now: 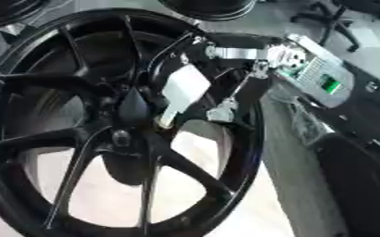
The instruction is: Pull the pin out of the wheel hub.
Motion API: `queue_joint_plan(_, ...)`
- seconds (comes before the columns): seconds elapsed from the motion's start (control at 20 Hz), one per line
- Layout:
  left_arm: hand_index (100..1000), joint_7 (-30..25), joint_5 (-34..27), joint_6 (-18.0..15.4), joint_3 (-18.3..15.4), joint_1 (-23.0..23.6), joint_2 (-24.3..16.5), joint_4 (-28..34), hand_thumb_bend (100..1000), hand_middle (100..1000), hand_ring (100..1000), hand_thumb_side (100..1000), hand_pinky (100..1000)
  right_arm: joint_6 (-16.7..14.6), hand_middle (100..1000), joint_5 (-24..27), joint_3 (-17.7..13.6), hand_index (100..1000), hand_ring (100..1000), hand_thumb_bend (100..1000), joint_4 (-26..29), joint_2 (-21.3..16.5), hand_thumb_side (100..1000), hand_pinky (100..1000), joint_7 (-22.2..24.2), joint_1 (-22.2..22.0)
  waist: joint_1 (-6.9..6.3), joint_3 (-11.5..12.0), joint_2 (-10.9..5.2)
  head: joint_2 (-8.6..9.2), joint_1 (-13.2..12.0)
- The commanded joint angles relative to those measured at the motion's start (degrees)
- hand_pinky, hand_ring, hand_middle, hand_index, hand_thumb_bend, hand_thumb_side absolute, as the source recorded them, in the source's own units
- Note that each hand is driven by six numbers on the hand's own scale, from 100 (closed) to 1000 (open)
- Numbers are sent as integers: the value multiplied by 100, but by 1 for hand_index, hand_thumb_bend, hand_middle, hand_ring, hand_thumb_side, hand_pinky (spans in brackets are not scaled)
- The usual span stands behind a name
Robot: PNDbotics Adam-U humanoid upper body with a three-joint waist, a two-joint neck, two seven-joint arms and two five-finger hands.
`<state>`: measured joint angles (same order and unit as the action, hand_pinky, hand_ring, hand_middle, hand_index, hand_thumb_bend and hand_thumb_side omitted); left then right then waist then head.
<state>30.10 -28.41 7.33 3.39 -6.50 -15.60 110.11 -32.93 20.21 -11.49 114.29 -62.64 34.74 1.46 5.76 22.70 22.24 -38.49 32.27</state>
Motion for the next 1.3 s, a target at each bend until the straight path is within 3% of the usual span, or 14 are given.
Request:
queue_joint_plan(0.05, 788, 16, 47, 6, -15, 17, -68, 49, 439, 635, 709, 1000, 692, -157, 202, 471, -214, 569, 185, 100, 30, -213, 154, 868, 314, 13, -36, -29, -164, -69, -115)
queue_joint_plan(0.6, 789, 2, 50, 15, -16, 65, -81, 19, 455, 637, 711, 1000, 693, 21, 202, 1514, -560, 573, 184, 100, 30, -255, 160, 884, 591, -176, -53, -213, -294, -173, -187)
queue_joint_plan(1.0, 789, 31, 72, 4, -34, 140, -91, -25, 462, 637, 711, 1000, 693, 249, 201, 2322, -918, 574, 185, 100, 30, -195, 170, 891, 687, -477, -31, -396, -394, -225, -371)
queue_joint_plan(1.15, 789, 43, 79, 7, -39, 213, -143, -56, 468, 637, 712, 1000, 692, 416, 207, 2514, -1169, 578, 191, 100, 1, 31, 194, 898, 565, -725, -51, -641, -586, -470, -993)
queue_joint_plan(1.3, 789, 71, 115, -42, -92, 279, -216, -44, 456, 637, 711, 1000, 691, 568, 208, 2770, -1485, 578, 193, 100, 27, 146, 193, 896, 317, -1133, -165, -1049, -747, -552, -1448)
